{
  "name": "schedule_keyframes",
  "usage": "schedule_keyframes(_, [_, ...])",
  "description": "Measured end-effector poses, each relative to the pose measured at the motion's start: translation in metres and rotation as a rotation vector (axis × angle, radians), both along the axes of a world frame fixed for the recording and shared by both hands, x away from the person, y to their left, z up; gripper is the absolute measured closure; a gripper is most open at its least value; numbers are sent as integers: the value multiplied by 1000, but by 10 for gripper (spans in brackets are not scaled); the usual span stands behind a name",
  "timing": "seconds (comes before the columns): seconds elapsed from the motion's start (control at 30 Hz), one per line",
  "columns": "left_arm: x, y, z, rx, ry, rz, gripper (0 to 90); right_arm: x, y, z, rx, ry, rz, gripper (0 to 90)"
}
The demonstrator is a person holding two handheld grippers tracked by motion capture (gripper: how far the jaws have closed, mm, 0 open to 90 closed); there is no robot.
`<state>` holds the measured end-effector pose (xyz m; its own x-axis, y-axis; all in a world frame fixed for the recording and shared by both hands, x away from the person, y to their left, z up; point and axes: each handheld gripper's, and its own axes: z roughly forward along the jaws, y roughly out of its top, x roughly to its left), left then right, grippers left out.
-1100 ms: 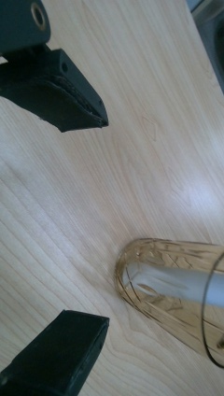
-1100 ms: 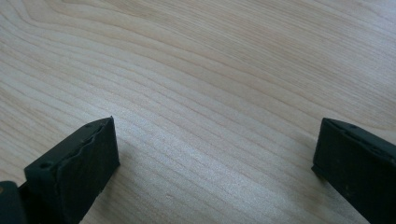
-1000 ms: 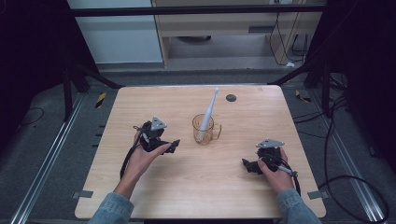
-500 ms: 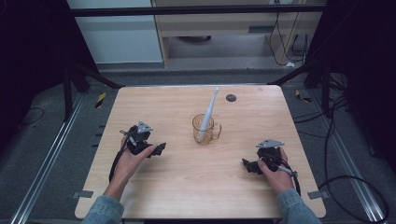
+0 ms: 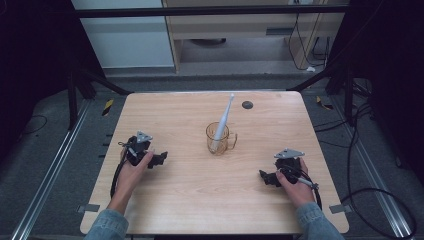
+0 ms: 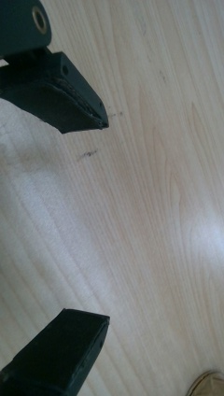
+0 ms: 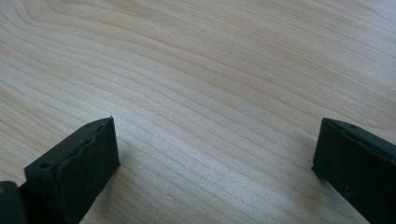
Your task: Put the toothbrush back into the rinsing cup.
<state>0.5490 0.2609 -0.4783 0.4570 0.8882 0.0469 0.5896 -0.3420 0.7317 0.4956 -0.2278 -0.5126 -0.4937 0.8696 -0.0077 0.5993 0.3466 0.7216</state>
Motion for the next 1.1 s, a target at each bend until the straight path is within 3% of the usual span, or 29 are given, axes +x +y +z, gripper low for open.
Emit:
schedule_keyframes(0.33, [14, 8, -10, -7, -13, 49, 62, 0, 0, 0, 0, 0, 0, 3])
schedule_keyframes(0.5, [21, 12, -17, -52, -5, 68, 65, 0, 0, 0, 0, 0, 0, 3])
schedule_keyframes(0.7, [27, 15, -28, -18, 22, 75, 65, 0, 0, 0, 0, 0, 0, 3])
schedule_keyframes(0.83, [28, 14, -28, -14, 26, 72, 33, 0, 0, 0, 0, 0, 0, 3])
schedule_keyframes(0.93, [28, 15, -29, -14, 37, 106, 0, 0, 0, 0, 0, 0, 0, 3])
schedule_keyframes(1.1, [28, 15, -29, -14, 38, 106, 0, 0, 0, 0, 0, 0, 0, 3])
